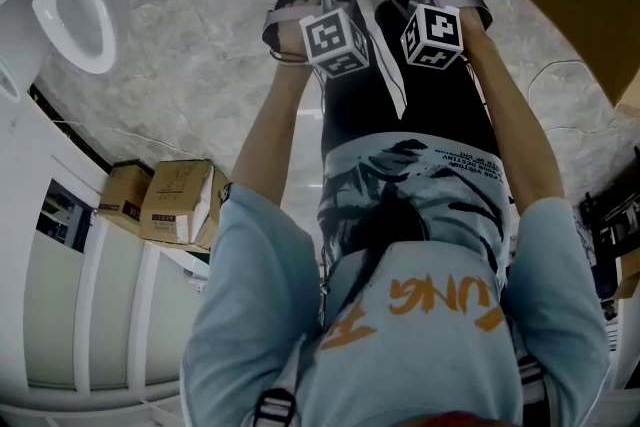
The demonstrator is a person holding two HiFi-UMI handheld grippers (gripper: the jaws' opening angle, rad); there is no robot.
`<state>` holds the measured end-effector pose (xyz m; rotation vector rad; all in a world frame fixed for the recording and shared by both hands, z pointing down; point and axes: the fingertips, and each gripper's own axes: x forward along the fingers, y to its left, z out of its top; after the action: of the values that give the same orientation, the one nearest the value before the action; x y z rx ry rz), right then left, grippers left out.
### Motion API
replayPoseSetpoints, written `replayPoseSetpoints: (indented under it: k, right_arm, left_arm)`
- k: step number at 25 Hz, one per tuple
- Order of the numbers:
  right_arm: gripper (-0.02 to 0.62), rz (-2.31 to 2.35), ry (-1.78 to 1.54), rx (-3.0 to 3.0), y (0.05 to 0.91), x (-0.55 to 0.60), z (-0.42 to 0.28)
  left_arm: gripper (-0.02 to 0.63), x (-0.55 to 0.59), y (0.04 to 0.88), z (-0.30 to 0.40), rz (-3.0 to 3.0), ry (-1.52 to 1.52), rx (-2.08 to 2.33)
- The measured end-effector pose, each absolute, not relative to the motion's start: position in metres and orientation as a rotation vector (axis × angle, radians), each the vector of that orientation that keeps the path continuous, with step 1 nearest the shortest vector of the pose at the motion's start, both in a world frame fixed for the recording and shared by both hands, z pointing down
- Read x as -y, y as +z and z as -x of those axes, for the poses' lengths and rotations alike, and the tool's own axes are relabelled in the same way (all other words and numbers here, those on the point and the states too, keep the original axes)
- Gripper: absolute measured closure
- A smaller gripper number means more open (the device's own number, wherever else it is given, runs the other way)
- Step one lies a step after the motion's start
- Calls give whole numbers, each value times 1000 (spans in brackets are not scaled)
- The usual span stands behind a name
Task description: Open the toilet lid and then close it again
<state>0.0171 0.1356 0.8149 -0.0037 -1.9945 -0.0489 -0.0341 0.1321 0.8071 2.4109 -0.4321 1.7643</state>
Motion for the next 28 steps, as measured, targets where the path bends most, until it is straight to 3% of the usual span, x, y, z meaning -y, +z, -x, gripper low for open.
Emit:
replayPoseSetpoints:
  k: [12,15,20,28]
  right_arm:
    - [498,-532,355,2141,689,-47,-25]
    - [565,-683,428,2171,659,-17,-29]
    - [580,-824,503,2250,607,32,-24]
    - [581,-935,229,2287,512,115,-24]
  left_arm:
    - [546,-25,689,56,-2304,1449,919]
    - [560,5,658,59,-2250,1334,1064]
    - [574,65,599,59,-2255,1175,1244]
    - [574,147,501,65,-2328,1059,1413]
